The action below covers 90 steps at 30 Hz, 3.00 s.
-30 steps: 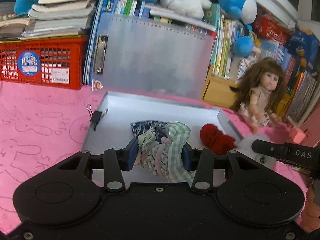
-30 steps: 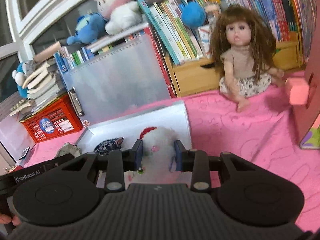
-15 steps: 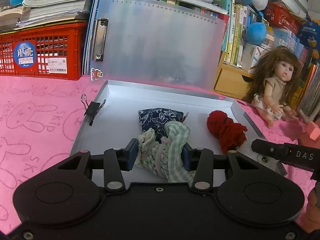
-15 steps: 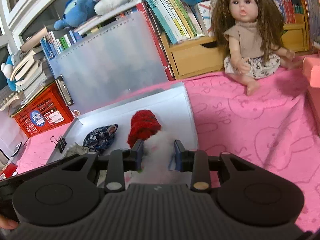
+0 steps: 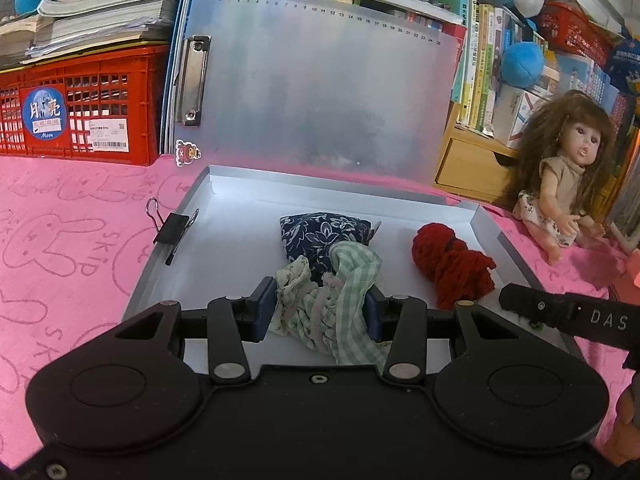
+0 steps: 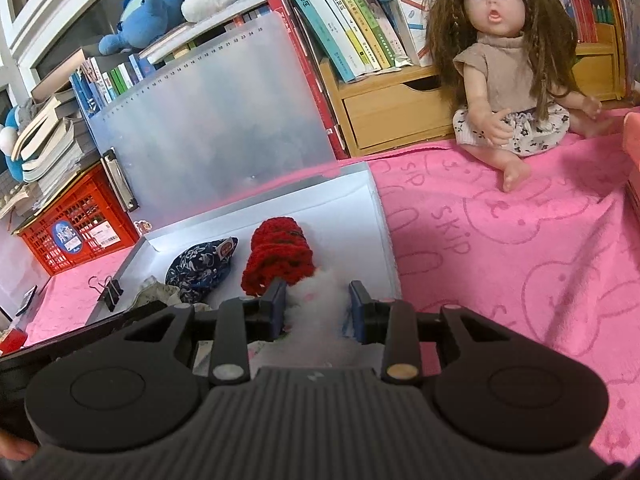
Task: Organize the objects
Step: 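Lower both items into the tray beside the others and open both tools, then withdraw both open tools from the tray, then move both tools down toward the black round discs on the table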
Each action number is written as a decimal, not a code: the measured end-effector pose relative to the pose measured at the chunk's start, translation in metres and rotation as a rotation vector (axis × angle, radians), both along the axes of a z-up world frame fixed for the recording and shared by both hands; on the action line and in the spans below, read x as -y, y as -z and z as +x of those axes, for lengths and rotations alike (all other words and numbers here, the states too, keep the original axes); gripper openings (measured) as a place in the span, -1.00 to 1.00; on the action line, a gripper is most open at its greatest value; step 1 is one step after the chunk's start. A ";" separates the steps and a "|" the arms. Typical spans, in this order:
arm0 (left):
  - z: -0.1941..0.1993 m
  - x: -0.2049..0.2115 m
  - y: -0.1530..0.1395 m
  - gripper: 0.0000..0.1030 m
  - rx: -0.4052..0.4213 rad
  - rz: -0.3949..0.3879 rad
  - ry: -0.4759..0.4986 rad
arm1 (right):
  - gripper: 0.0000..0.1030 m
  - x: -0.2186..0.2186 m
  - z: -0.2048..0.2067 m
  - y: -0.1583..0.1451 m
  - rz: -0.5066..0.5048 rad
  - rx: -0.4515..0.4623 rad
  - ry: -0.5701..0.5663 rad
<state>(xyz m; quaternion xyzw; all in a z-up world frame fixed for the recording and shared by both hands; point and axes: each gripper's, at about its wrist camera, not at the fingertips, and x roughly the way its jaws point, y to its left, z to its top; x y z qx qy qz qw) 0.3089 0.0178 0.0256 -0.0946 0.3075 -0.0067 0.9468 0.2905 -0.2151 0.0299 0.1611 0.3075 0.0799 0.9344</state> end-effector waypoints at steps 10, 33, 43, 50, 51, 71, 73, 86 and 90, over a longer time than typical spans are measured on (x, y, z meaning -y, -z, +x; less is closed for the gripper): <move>-0.021 0.002 -0.014 0.02 0.036 0.014 0.036 | 0.32 0.001 -0.014 -0.014 0.005 0.044 -0.013; -0.117 0.004 -0.048 0.64 0.117 0.055 0.155 | 0.67 0.009 -0.099 -0.047 -0.037 0.162 -0.140; -0.163 0.001 -0.048 0.68 0.126 0.061 0.179 | 0.71 0.008 -0.141 -0.045 -0.096 0.187 -0.199; -0.190 -0.001 -0.044 0.71 0.129 0.063 0.184 | 0.74 0.005 -0.163 -0.037 -0.145 0.188 -0.228; -0.193 -0.001 -0.044 0.71 0.129 0.064 0.185 | 0.75 0.005 -0.166 -0.037 -0.147 0.190 -0.231; -0.240 -0.010 -0.021 0.73 0.095 0.061 0.161 | 0.80 0.008 -0.204 -0.018 -0.196 0.175 -0.253; -0.247 -0.010 -0.018 0.73 0.092 0.067 0.157 | 0.80 0.009 -0.207 -0.016 -0.201 0.171 -0.250; -0.283 -0.019 -0.002 0.73 0.072 0.076 0.141 | 0.80 0.013 -0.229 0.000 -0.251 0.141 -0.260; -0.289 -0.019 0.001 0.64 0.069 0.086 0.137 | 0.80 0.012 -0.239 0.003 -0.262 0.140 -0.273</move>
